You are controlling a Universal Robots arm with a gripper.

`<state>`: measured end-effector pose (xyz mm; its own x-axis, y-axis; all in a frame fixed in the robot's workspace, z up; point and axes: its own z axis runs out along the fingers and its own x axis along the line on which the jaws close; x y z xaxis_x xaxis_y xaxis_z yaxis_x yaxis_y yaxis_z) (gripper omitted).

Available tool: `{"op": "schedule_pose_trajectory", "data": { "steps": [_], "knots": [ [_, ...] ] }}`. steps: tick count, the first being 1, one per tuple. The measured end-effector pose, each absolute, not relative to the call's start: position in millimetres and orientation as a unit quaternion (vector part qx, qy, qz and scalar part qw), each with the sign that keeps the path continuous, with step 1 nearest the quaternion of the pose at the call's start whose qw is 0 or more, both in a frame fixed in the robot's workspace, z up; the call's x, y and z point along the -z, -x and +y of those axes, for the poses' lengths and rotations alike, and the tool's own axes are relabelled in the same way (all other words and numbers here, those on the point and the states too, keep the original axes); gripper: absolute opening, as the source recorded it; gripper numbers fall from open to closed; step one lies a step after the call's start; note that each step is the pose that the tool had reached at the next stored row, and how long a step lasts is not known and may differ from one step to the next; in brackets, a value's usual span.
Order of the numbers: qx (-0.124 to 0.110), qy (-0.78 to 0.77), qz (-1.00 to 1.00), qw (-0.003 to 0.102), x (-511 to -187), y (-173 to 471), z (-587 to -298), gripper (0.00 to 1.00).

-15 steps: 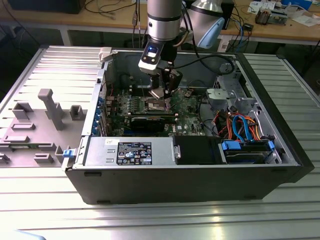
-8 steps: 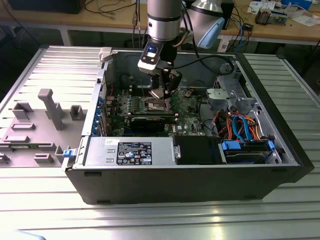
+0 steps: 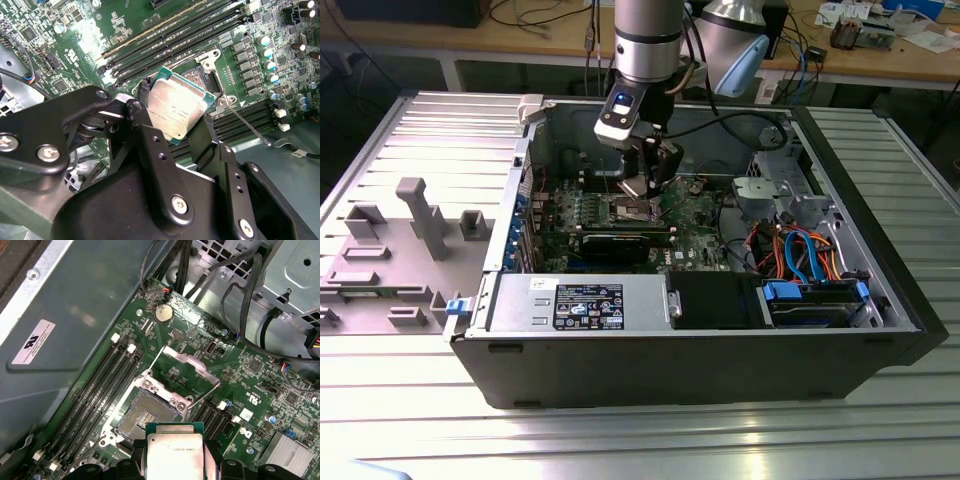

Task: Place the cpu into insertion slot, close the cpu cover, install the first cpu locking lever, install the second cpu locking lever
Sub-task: 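Place the cpu into insertion slot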

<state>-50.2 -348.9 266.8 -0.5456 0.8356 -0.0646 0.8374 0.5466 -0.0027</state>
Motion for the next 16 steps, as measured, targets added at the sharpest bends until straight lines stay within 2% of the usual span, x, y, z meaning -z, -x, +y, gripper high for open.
{"op": "schedule_pose_trajectory", "data": {
  "steps": [16],
  "knots": [
    [0.02,-0.483,0.875,0.03,-266.3,50.2,-348.9,0.55]
  ]
}}
